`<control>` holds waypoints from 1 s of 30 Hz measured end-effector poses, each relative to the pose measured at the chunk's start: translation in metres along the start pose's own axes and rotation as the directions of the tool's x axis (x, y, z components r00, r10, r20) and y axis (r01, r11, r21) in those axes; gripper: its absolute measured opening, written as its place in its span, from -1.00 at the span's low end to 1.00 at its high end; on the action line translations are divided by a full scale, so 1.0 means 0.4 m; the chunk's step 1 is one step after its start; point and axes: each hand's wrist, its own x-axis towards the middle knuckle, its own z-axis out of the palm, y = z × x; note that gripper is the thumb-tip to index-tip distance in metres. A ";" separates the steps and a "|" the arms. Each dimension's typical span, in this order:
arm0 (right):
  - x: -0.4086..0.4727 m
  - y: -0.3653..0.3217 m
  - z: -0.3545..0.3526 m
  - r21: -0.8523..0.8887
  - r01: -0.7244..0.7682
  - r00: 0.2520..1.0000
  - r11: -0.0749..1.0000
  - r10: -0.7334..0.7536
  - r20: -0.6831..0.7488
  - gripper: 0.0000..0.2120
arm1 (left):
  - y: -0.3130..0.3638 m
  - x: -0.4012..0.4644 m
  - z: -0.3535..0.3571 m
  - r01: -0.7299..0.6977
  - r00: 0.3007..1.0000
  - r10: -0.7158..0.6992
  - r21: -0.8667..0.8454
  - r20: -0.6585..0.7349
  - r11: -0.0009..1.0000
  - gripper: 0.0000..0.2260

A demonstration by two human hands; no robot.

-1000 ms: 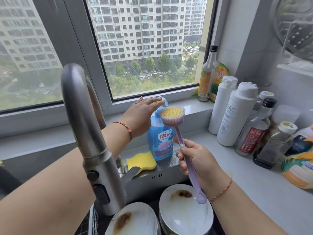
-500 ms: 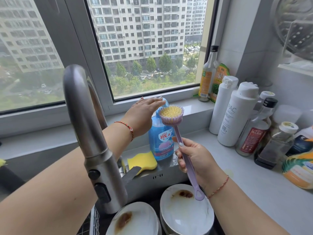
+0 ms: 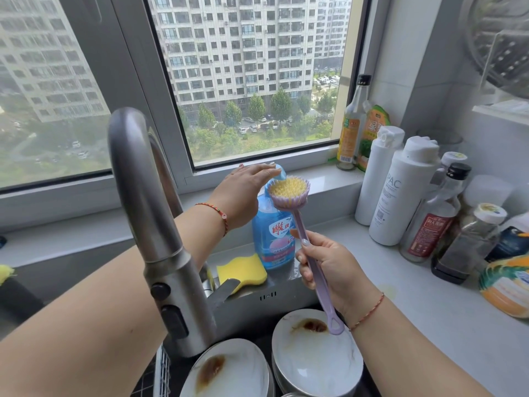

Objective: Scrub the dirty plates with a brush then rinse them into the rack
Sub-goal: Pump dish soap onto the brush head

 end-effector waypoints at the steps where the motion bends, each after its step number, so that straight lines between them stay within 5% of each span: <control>1: 0.000 0.000 0.000 0.000 -0.002 1.000 1.000 0.002 0.002 -0.74 | 0.001 0.000 0.000 0.002 1.000 -0.002 -0.001 0.002 1.000 -0.25; 24: -0.040 0.025 -0.022 0.037 0.012 0.999 0.999 -0.013 0.033 -0.69 | 0.011 0.011 -0.016 0.006 0.999 -0.006 0.007 0.033 1.000 -0.27; 30: -0.104 0.050 -0.034 0.048 0.005 0.999 0.999 -0.007 0.044 -0.68 | 0.001 -0.026 -0.009 0.063 0.998 -0.064 -0.139 0.004 0.988 -0.24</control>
